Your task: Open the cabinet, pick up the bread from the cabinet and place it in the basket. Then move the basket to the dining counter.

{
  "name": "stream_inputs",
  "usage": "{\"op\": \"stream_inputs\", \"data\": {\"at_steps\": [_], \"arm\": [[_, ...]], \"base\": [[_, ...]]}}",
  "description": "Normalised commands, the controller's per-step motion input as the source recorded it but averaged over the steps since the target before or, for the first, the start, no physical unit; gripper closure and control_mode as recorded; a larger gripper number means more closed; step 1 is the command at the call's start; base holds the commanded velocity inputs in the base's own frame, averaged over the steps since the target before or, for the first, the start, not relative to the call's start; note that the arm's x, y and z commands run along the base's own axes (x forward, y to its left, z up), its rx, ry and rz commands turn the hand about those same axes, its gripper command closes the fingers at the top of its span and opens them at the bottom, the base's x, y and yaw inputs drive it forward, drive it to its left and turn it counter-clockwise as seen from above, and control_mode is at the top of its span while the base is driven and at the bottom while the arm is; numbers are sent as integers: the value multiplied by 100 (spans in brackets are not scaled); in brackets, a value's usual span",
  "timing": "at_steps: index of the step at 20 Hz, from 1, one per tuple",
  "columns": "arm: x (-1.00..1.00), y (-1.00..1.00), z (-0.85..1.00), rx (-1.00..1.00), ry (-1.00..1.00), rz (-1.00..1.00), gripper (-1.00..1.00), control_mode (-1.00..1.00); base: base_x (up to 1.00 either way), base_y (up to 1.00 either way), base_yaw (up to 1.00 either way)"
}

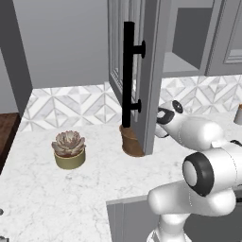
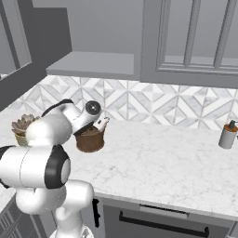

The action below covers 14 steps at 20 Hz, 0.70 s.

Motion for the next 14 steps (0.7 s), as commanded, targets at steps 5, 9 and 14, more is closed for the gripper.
{"op": "stream_inputs", "data": {"at_steps": [5, 9, 14], "arm": [[43, 0, -26, -3, 0, -2, 100, -100], [13, 0, -41, -5, 0, -2, 100, -100], [5, 0, -47, -6, 0, -3, 100, -100]], "base": [[0, 0, 0], [0, 0, 0], [0, 0, 0]]}}
